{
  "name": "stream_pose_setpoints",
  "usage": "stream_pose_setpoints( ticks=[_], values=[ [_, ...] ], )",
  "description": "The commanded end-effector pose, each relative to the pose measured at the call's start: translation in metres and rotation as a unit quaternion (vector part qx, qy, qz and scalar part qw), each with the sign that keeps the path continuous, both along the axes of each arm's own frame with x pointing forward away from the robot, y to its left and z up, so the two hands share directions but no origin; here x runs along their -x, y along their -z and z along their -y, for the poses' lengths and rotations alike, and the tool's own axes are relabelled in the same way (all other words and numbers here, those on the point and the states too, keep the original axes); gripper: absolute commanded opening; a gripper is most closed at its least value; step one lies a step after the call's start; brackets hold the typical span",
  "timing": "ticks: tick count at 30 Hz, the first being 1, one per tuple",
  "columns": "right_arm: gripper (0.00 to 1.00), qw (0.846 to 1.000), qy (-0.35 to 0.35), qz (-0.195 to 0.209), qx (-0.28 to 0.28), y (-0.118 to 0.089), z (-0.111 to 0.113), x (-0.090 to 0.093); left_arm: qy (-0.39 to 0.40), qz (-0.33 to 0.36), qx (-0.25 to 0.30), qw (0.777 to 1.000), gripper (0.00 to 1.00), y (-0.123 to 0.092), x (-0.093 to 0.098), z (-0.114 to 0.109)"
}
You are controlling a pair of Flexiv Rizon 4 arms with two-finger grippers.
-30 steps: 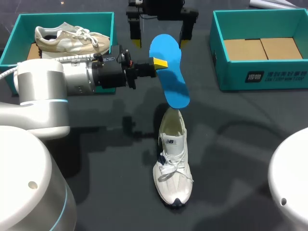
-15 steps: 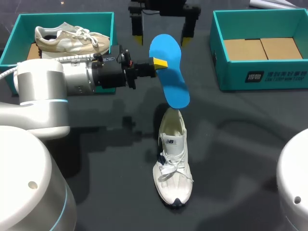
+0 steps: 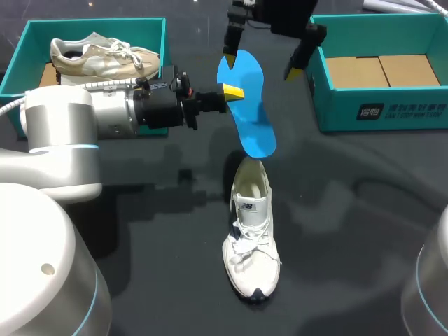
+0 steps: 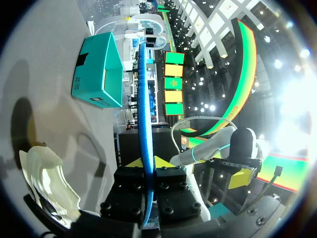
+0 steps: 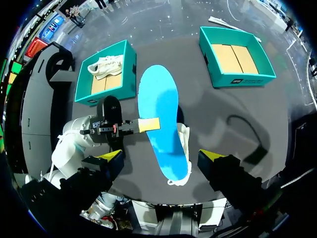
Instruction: Take the shoe out of the shoebox, open the shoe tongue, remove and reinsert the insole, then place the shoe into the shoebox
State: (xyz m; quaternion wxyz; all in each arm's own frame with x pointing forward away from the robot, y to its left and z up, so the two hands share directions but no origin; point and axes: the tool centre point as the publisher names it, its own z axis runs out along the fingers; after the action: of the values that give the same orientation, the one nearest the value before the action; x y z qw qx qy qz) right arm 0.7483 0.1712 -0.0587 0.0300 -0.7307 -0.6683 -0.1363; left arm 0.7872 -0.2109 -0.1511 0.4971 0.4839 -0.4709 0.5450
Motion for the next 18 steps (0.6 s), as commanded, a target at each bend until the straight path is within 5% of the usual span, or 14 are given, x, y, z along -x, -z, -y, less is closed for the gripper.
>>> stream_pose_setpoints(
  ticks=[1, 18],
  values=[
    [1.0, 0.992, -0.011, 0.009, -0.123, 0.011, 0.01, -0.003, 0.001, 0.0, -0.001, 1.0, 0.0, 0.0, 0.0, 0.0],
    [1.0, 0.966, 0.013, 0.011, -0.257, 0.035, 0.038, 0.003, 0.001, 0.0, -0.001, 1.0, 0.0, 0.0, 0.0, 0.0]
  ],
)
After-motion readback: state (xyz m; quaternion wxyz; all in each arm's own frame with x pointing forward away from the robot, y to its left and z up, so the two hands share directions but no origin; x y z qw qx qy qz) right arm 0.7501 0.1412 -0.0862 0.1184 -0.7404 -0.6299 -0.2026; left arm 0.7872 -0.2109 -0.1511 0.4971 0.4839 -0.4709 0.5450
